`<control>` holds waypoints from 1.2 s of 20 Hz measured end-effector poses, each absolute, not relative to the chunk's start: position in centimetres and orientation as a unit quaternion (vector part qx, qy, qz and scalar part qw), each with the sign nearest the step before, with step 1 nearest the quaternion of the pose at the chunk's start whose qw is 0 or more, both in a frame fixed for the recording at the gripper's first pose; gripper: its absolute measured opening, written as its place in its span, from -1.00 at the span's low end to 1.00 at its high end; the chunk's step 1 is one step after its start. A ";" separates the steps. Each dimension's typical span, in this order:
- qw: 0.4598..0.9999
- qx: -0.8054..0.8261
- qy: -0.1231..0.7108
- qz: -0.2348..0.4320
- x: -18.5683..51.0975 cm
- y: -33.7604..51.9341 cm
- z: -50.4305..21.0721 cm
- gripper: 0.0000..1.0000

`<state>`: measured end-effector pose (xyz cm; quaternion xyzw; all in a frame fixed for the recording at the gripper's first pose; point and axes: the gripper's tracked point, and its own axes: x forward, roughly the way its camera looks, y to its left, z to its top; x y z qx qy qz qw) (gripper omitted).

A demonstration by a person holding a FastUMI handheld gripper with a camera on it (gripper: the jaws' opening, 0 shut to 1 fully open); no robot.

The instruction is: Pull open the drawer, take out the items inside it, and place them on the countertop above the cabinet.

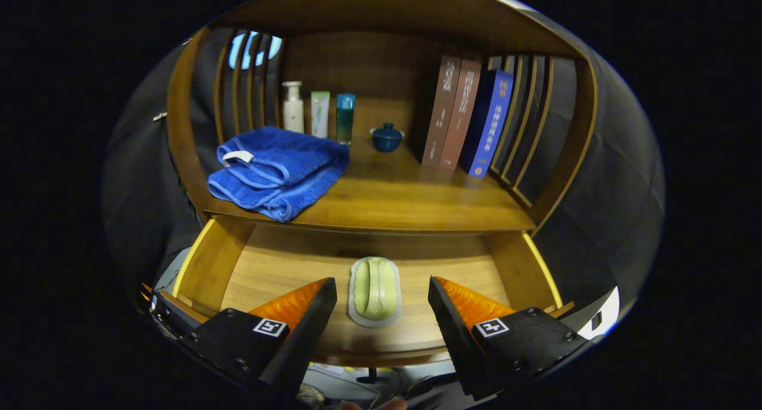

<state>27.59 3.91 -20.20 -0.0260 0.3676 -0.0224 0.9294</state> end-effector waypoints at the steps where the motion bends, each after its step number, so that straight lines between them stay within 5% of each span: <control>1: 0.920 -0.018 0.389 -0.032 27.7 3.6 -21.4 0.97; 13: 0.876 -0.007 0.481 -0.015 29.5 4.0 -29.4 0.97; 14: 0.877 -0.002 0.480 -0.016 29.8 4.0 -29.7 0.89; 18: 0.882 -0.011 0.472 -0.010 30.3 4.0 -29.9 -0.43; 24: 0.900 -0.010 0.436 -0.001 29.8 4.7 -27.6 -0.62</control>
